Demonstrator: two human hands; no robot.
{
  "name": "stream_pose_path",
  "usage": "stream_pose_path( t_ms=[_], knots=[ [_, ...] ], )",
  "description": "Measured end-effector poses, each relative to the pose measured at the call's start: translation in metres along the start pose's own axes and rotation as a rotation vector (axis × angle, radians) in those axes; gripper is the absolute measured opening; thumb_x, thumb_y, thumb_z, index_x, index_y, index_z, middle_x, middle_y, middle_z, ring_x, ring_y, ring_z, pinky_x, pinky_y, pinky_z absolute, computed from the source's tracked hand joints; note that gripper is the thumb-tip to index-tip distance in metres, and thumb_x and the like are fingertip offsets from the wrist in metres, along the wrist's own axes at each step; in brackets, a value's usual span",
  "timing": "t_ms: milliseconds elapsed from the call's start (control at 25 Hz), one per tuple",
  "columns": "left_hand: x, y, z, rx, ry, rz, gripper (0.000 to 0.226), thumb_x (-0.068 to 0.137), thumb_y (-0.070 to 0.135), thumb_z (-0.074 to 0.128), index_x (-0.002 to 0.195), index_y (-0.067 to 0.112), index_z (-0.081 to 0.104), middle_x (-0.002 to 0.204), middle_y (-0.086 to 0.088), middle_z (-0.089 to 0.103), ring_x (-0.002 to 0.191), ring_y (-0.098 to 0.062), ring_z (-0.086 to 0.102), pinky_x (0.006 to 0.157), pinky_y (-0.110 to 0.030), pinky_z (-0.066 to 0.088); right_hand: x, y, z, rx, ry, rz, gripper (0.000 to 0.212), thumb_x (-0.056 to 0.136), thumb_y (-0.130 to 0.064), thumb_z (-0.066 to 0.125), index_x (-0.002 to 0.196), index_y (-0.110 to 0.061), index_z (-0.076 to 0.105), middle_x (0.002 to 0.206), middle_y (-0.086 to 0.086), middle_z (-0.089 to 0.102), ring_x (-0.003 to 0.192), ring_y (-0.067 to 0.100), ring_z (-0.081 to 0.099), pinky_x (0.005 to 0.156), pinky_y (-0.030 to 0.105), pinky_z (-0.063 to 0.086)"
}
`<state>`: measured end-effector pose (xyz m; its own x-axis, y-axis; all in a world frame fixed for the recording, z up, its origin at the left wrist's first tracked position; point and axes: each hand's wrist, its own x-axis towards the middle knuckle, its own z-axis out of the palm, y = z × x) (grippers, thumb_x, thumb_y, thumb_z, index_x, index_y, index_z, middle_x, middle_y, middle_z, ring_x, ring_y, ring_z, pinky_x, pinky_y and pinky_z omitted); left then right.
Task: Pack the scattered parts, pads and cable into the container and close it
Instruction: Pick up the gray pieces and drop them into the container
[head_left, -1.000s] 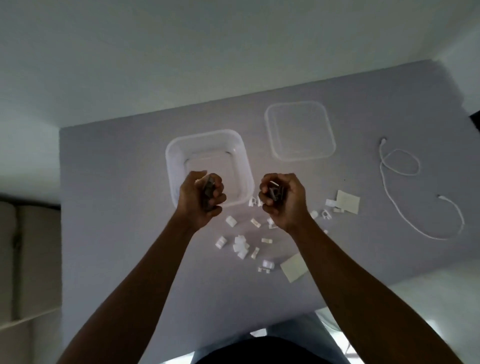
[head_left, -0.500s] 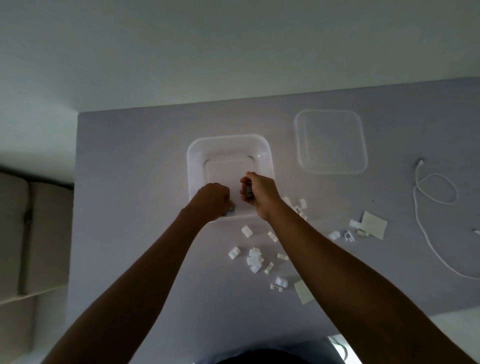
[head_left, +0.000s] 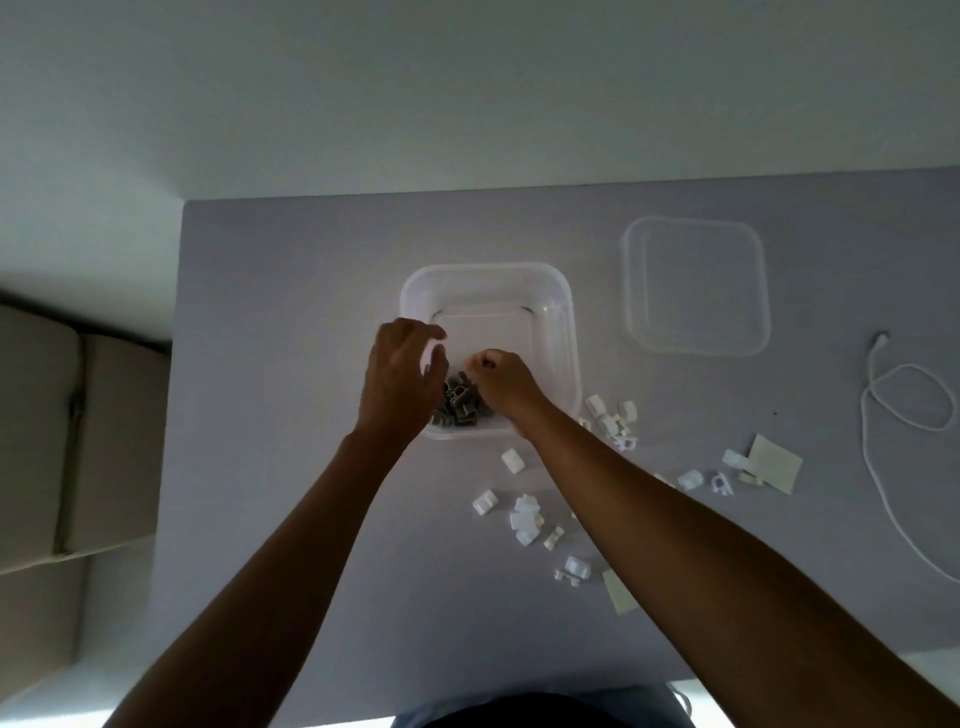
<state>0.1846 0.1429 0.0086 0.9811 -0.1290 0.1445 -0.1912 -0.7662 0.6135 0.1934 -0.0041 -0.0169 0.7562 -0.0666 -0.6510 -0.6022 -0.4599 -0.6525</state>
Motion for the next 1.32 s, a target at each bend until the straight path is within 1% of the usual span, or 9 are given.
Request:
stream_pose_path(
  t_ms=[80, 200, 280, 480, 680, 880, 1040, 1200, 1320],
  knots=[
    [-0.004, -0.006, 0.008, -0.078, 0.105, -0.167, 0.034, 0.096, 0.016, 0.053, 0.129, 0.007, 0.052, 0.126, -0.015, 0.052, 0.117, -0.024, 0.049, 0.093, -0.03, 0.044, -0.007, -0.003, 0.005, -0.138, -0.059, -0.113, 0.021, 0.096, -0.02, 0.052, 0.108, -0.009, 0.066, 0.105, 0.007, 0.066, 0.095, 0.022, 0.06, 0.085, 0.033, 0.047],
    [-0.007, -0.007, 0.026, -0.277, -0.006, -0.485, 0.05, 0.102, 0.028, 0.041, 0.148, 0.011, 0.029, 0.145, -0.015, 0.037, 0.13, -0.027, 0.043, 0.099, -0.029, 0.037, -0.019, -0.003, 0.011, -0.27, -0.128, -0.232, 0.029, 0.097, -0.012, 0.054, 0.124, -0.005, 0.059, 0.121, 0.014, 0.064, 0.109, 0.029, 0.06, 0.094, 0.033, 0.046],
    [-0.011, -0.006, 0.034, -0.325, -0.057, -0.57, 0.052, 0.105, 0.031, 0.033, 0.151, 0.012, 0.023, 0.149, -0.015, 0.035, 0.134, -0.028, 0.04, 0.103, -0.03, 0.034, -0.022, 0.0, 0.013, -0.314, -0.147, -0.267, 0.035, 0.097, -0.012, 0.054, 0.131, -0.004, 0.054, 0.13, 0.017, 0.059, 0.117, 0.031, 0.057, 0.101, 0.035, 0.043],
    [-0.014, -0.008, 0.037, -0.368, -0.017, -0.609, 0.045, 0.106, 0.024, 0.027, 0.149, 0.011, 0.03, 0.146, -0.015, 0.042, 0.133, -0.026, 0.042, 0.103, -0.025, 0.031, -0.022, 0.006, 0.013, -0.398, -0.109, -0.248, 0.04, 0.093, -0.005, 0.051, 0.132, -0.001, 0.052, 0.131, 0.02, 0.057, 0.121, 0.035, 0.053, 0.104, 0.038, 0.042],
    [-0.016, -0.01, 0.039, -0.343, 0.014, -0.598, 0.042, 0.106, 0.022, 0.028, 0.145, 0.008, 0.036, 0.138, -0.018, 0.047, 0.124, -0.029, 0.048, 0.105, -0.043, 0.042, -0.022, 0.012, 0.002, -0.351, -0.095, -0.18, 0.057, 0.091, 0.001, 0.051, 0.147, -0.007, 0.04, 0.15, 0.015, 0.043, 0.137, 0.029, 0.041, 0.114, 0.032, 0.031],
    [-0.019, -0.006, 0.038, -0.333, 0.048, -0.598, 0.042, 0.106, 0.02, 0.028, 0.144, 0.006, 0.037, 0.138, -0.018, 0.047, 0.124, -0.029, 0.048, 0.102, -0.033, 0.04, -0.015, 0.026, -0.009, -0.391, 0.047, -0.098, 0.054, 0.086, 0.0, 0.054, 0.139, -0.01, 0.05, 0.139, 0.02, 0.046, 0.125, 0.037, 0.048, 0.104, 0.038, 0.044],
    [-0.022, -0.004, 0.036, -0.344, 0.053, -0.614, 0.042, 0.106, 0.02, 0.028, 0.145, 0.007, 0.036, 0.141, -0.017, 0.045, 0.127, -0.027, 0.046, 0.1, -0.026, 0.035, -0.013, 0.025, -0.006, -0.45, -0.036, -0.079, 0.045, 0.086, 0.0, 0.054, 0.131, 0.0, 0.054, 0.13, 0.023, 0.058, 0.119, 0.036, 0.055, 0.098, 0.033, 0.045],
    [-0.026, -0.003, 0.035, -0.367, 0.057, -0.64, 0.042, 0.106, 0.02, 0.028, 0.146, 0.008, 0.035, 0.144, -0.015, 0.043, 0.129, -0.025, 0.044, 0.098, -0.022, 0.03, -0.016, 0.016, 0.01, -0.46, -0.085, -0.134, 0.029, 0.085, -0.001, 0.057, 0.114, -0.002, 0.063, 0.11, 0.019, 0.067, 0.104, 0.033, 0.062, 0.085, 0.032, 0.05],
    [-0.029, -0.005, 0.031, -0.353, 0.067, -0.646, 0.042, 0.106, 0.019, 0.028, 0.146, 0.007, 0.034, 0.144, -0.015, 0.043, 0.13, -0.025, 0.044, 0.098, -0.022, 0.03, -0.017, 0.014, 0.02, -0.454, -0.112, -0.163, 0.03, 0.086, -0.004, 0.057, 0.115, -0.001, 0.062, 0.11, 0.019, 0.067, 0.102, 0.033, 0.062, 0.082, 0.029, 0.048]
  ],
)
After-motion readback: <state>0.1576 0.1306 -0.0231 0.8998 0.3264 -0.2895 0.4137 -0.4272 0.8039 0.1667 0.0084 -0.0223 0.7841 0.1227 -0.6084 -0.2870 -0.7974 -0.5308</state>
